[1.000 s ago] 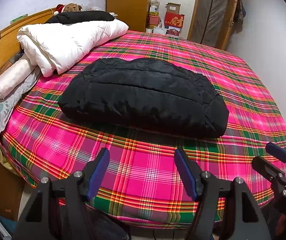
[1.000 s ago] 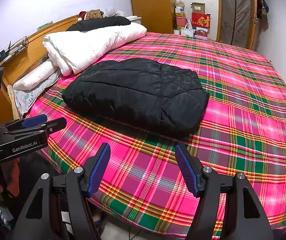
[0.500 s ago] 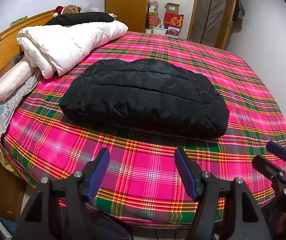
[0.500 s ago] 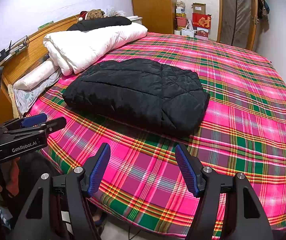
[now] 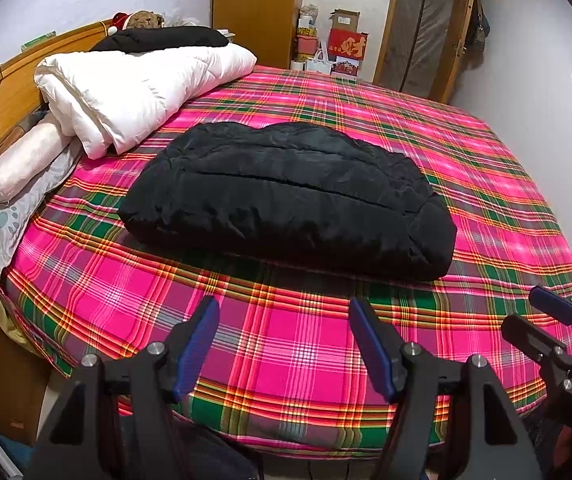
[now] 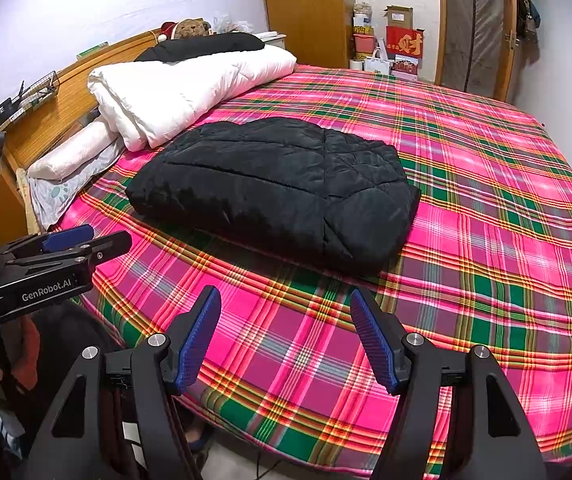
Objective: Fold large clothes
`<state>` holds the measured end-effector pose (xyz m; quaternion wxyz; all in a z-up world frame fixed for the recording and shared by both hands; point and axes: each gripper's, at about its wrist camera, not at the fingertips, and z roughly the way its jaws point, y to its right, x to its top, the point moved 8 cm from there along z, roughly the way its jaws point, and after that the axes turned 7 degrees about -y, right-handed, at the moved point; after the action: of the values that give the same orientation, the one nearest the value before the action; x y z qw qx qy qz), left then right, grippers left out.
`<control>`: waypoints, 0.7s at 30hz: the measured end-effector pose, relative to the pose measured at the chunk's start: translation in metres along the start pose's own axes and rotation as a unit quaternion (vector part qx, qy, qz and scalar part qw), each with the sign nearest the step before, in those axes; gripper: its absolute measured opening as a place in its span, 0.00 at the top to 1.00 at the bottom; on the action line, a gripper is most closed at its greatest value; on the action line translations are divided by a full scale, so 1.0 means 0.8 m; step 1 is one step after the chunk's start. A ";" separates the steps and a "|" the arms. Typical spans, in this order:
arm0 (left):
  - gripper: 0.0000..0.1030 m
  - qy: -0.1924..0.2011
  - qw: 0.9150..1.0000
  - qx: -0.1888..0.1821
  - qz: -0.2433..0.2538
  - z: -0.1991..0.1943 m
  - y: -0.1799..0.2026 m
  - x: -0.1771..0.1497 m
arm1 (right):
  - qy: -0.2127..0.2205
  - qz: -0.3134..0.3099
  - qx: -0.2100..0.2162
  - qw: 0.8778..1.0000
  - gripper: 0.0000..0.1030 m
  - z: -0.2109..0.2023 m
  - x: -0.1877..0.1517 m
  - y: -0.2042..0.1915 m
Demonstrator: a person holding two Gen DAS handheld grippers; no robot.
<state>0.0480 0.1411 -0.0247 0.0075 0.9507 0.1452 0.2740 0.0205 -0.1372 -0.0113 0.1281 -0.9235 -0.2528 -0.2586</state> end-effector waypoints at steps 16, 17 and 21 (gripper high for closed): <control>0.33 -0.015 0.999 -0.024 -0.023 0.001 -0.004 -0.001 | 0.000 -0.002 0.002 1.000 0.35 -0.002 0.002 0.002; 0.33 -0.017 0.999 -0.026 -0.024 0.002 -0.004 -0.001 | 0.000 -0.002 0.001 1.000 0.35 -0.002 0.002 0.002; 0.32 -0.019 0.999 -0.022 -0.021 0.002 -0.002 -0.002 | 0.000 -0.001 0.002 1.000 0.35 -0.002 0.001 0.001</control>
<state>0.0468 0.1425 -0.0275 0.0368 0.9521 0.1594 0.2584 0.0212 -0.1384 -0.0094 0.1296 -0.9231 -0.2539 -0.2580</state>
